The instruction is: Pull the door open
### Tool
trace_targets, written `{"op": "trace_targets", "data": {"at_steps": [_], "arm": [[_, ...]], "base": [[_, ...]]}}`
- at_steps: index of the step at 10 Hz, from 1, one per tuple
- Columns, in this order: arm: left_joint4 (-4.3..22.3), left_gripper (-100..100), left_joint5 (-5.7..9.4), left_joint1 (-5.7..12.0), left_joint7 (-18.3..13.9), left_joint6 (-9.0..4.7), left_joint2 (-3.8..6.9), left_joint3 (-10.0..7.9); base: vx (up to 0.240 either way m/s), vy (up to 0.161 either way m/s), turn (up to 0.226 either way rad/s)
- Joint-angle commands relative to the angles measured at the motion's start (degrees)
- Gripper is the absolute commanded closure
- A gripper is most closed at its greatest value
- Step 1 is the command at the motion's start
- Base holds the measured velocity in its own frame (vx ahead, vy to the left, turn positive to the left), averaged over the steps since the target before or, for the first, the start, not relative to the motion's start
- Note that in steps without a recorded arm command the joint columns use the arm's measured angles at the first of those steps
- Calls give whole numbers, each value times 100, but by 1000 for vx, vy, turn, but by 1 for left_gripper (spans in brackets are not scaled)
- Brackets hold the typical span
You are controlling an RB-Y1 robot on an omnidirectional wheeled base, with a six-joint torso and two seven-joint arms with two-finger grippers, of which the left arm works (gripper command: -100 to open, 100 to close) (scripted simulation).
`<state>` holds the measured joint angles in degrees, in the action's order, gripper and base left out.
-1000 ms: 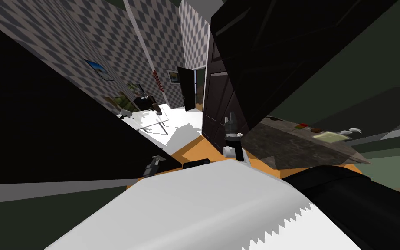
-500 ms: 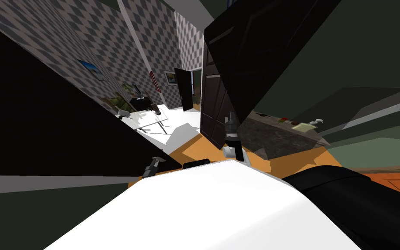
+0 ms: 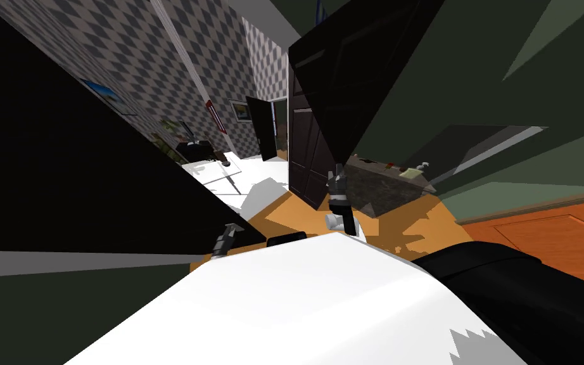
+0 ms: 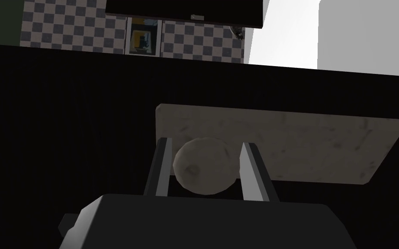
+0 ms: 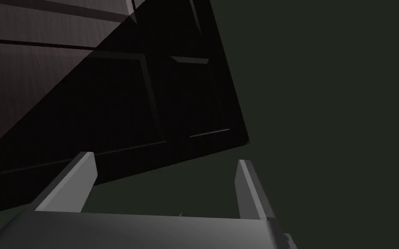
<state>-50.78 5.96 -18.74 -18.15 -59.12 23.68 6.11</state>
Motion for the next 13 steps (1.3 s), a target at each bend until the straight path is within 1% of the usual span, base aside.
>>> {"op": "trace_targets", "data": {"at_steps": [1,3,4,5,8,10,11,12,13], "arm": [[66,100,41,179,85,104,-69,76],[40,100,93,321,166,267,-114,118],[25,100,130,423,224,386,-147,147],[16,100,153,488,260,462,-168,165],[-5,100,215,668,361,672,-229,215],[-12,100,238,736,398,751,-252,234],[-45,100,231,703,388,766,-241,225],[39,100,204,586,334,596,-165,282],[85,100,191,515,299,473,-114,309]], "base": [[-259,74,-179],[-245,71,-145],[-248,83,-175],[-250,93,-171],[-196,90,-100],[-173,78,-70],[-65,35,-30],[-17,-1,-37],[-18,-4,-13]]}}
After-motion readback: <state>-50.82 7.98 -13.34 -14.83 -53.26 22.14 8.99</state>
